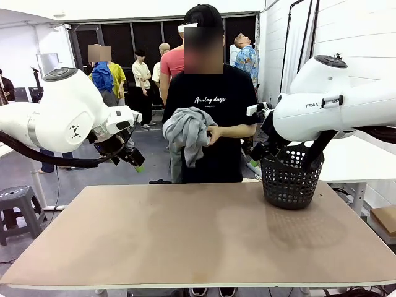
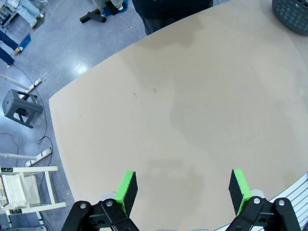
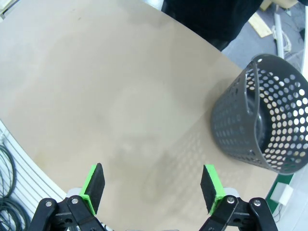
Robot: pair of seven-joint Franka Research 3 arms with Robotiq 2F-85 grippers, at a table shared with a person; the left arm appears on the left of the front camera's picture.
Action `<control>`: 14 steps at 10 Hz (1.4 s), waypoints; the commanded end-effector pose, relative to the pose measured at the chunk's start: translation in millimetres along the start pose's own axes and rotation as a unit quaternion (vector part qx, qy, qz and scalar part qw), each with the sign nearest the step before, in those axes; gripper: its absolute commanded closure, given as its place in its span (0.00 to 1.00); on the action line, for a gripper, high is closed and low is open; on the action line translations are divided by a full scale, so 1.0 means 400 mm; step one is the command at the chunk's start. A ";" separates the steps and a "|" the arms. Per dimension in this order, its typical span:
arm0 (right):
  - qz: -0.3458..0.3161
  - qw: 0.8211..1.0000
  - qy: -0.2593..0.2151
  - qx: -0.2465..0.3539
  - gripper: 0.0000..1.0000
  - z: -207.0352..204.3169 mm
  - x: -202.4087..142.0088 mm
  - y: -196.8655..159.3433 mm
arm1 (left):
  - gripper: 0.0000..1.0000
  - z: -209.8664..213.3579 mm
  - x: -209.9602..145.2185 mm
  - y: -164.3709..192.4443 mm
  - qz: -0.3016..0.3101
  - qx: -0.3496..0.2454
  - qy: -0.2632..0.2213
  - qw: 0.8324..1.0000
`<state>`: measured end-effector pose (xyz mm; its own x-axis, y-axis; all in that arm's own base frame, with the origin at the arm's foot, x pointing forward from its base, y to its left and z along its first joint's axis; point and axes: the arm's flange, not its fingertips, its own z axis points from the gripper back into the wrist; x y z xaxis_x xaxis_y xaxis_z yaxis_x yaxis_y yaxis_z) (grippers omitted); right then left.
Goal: Fold the training pants.
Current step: Grab both ends of the Training pants handed by a person.
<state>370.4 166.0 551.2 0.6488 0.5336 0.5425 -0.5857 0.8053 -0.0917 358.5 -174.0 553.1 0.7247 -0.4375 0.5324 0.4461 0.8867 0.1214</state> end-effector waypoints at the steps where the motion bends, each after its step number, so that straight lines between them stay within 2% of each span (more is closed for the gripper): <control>1: -0.001 1.000 0.000 0.000 0.00 -0.002 -0.003 -0.002 | 0.00 0.000 0.001 0.002 -0.004 -0.002 -0.001 1.000; 14: -0.001 1.000 0.000 0.000 0.00 -0.002 -0.003 -0.002 | 0.00 0.000 0.001 0.002 -0.004 -0.002 -0.001 1.000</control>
<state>370.4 166.0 551.2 0.6488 0.5336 0.5425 -0.5857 0.8053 -0.0917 358.5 -174.0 553.1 0.7247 -0.4375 0.5324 0.4461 0.8867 0.1214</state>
